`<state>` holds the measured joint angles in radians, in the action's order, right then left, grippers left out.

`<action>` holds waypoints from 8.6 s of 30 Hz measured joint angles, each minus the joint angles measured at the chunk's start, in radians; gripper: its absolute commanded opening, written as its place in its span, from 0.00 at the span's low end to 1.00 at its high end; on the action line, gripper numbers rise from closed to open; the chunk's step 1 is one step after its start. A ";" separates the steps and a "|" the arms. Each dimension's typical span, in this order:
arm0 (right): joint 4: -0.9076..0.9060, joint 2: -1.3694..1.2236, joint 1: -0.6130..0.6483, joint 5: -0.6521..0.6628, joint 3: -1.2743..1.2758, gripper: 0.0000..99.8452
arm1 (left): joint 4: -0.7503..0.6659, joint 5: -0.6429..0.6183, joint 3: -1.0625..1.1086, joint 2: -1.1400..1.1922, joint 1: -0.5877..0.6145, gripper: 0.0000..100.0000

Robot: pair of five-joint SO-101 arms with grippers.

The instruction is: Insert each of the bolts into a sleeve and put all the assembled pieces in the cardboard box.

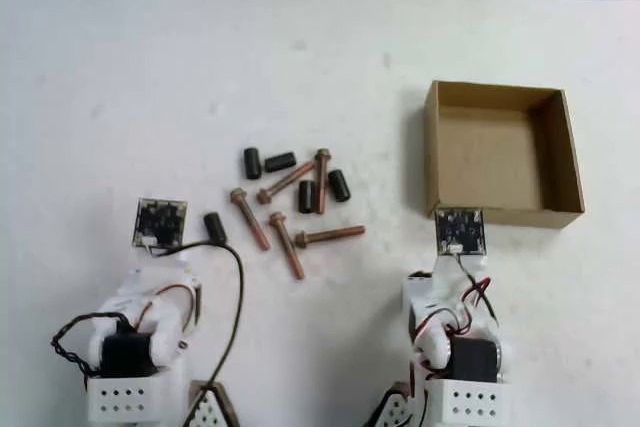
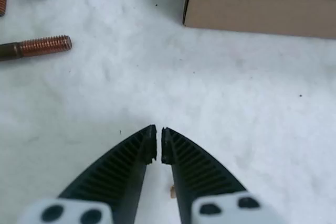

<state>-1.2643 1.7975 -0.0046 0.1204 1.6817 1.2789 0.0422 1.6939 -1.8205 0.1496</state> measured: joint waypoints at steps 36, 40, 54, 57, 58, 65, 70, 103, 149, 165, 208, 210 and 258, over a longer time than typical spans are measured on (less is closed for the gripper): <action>0.043 0.000 0.169 0.000 0.000 0.02 | 0.000 0.000 0.000 0.000 -0.002 0.02; 0.035 0.000 0.170 0.083 0.000 0.02 | 0.000 0.000 0.000 0.000 -0.002 0.02; 0.028 0.000 0.170 0.152 0.000 0.02 | 0.000 0.000 0.000 0.000 -0.029 0.02; 0.015 0.000 0.170 0.152 0.000 0.02 | 0.000 0.000 0.000 0.000 -0.029 0.02; 0.012 0.000 0.170 0.153 0.000 0.02 | 0.000 0.000 0.000 0.000 -0.029 0.02; 0.009 0.000 0.170 0.157 0.000 0.02 | 0.000 0.000 0.000 0.000 -0.029 0.02; 0.009 0.000 0.170 0.157 0.000 0.02 | 0.000 0.000 0.000 0.000 -0.029 0.02; 0.012 -0.121 -0.052 0.400 -0.628 0.09 | 0.000 0.000 0.000 0.000 -0.029 0.02; -0.124 -2.305 0.359 -0.014 -1.915 0.09 | 0.000 0.000 0.000 0.000 -0.029 0.02; -0.124 -2.464 0.400 -0.015 -2.068 0.09 | 0.000 0.000 0.000 0.000 -0.029 0.02; -0.256 -2.441 0.327 0.115 -2.016 0.02 | 0.000 0.000 0.000 0.000 -0.029 0.02; -0.278 -2.401 0.319 0.117 -2.015 0.02 | 0.000 0.000 0.000 0.000 -0.029 0.02; 0.057 -0.887 0.325 0.201 -0.891 0.02 | -0.086 0.686 0.000 0.000 0.038 0.02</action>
<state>-1.2075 0.9106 0.3207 0.3214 0.7902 1.1930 0.7281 1.6939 -1.8205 0.1880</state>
